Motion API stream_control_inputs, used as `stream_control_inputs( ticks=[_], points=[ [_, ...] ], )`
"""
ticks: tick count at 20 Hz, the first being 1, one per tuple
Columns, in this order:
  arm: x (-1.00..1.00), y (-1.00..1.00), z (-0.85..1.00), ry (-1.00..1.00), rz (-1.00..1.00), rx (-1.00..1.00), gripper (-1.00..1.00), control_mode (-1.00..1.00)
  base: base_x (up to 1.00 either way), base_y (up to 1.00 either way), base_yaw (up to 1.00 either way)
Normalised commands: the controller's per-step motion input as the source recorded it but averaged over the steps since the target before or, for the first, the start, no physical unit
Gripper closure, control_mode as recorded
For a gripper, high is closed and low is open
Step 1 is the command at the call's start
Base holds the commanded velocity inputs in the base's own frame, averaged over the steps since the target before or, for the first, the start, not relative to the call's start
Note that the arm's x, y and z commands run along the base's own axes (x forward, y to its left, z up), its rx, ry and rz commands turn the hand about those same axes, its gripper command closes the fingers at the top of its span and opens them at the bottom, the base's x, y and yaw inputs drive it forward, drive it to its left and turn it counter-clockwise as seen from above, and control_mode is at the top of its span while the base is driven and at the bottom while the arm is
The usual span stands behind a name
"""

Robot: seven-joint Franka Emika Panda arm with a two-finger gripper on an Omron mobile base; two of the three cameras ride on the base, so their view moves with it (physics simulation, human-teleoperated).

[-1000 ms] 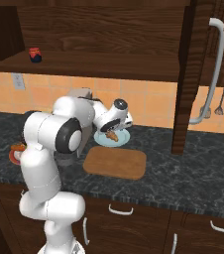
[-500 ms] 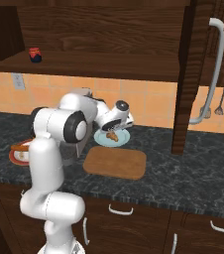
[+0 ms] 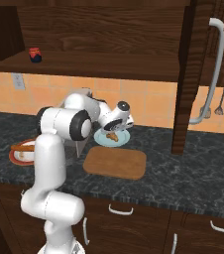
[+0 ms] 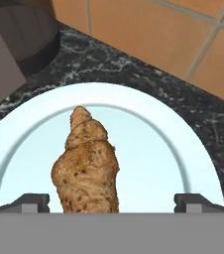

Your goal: From the different types of pastries on the counter, select a croissant and place it on the cutting board. Then retrieve a jar of jam from the cabinet and place it alongside the croissant on the cutting board.

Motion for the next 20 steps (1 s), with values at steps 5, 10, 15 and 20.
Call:
stream_control_inputs(
  ticks=[5,10,15,20],
  points=[
    [0.18,0.14,-0.26,0.06,0.01,0.01,-1.00,-1.00,0.00,0.00,0.00],
    [0.46,0.15,-0.41,0.07,0.01,0.00,1.00,-1.00,0.00,0.00,0.00],
    [0.03,0.10,-0.61,0.00,0.05,0.03,1.00,-1.00,0.00,0.00,0.00],
    [-0.42,0.28,-0.64,-0.04,0.01,0.00,1.00,-1.00,0.00,0.00,0.00]
  ],
)
